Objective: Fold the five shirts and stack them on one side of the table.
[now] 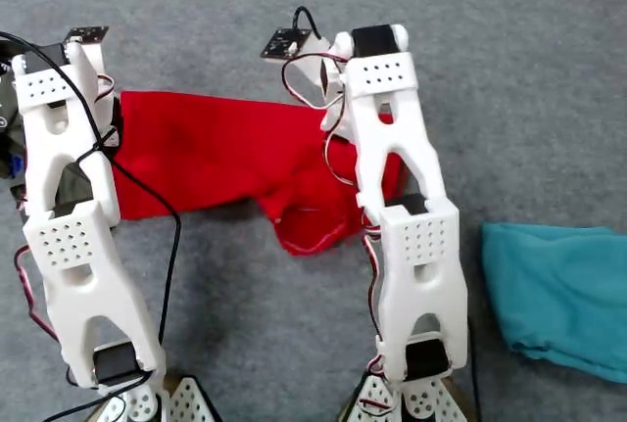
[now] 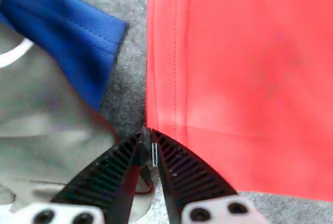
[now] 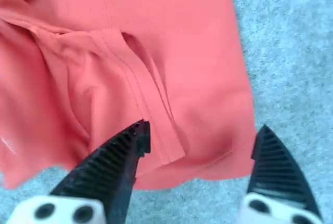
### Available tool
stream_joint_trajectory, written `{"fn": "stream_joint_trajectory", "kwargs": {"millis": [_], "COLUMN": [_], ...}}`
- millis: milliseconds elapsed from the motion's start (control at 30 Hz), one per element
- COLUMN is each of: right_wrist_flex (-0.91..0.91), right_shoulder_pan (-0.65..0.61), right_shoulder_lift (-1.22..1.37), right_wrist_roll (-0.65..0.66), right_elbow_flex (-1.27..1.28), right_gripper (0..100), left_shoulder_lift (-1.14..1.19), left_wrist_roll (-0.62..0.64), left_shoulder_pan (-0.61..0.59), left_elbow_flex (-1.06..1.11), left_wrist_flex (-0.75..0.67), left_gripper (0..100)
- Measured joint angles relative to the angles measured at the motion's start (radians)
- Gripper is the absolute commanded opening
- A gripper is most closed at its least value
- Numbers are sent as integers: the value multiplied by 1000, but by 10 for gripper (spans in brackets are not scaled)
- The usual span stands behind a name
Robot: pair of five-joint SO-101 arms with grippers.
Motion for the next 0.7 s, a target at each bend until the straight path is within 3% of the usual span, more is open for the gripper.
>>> {"fn": "stream_joint_trajectory", "kwargs": {"millis": [167,433,700], "right_wrist_flex": [2,-9,-244], "right_shoulder_pan": [-38,-275,-397], "right_shoulder_lift": [-206,-701,-902], "right_wrist_roll": [0,-18,-155], "right_elbow_flex": [232,841,1324], "right_gripper": [267,264,264], "left_shoulder_lift": [0,0,0], "left_wrist_roll": [0,0,0], "left_shoulder_pan": [0,0,0], "left_elbow_flex": [0,0,0], "left_wrist_flex": [0,0,0], "left_gripper": [19,19,19]}}
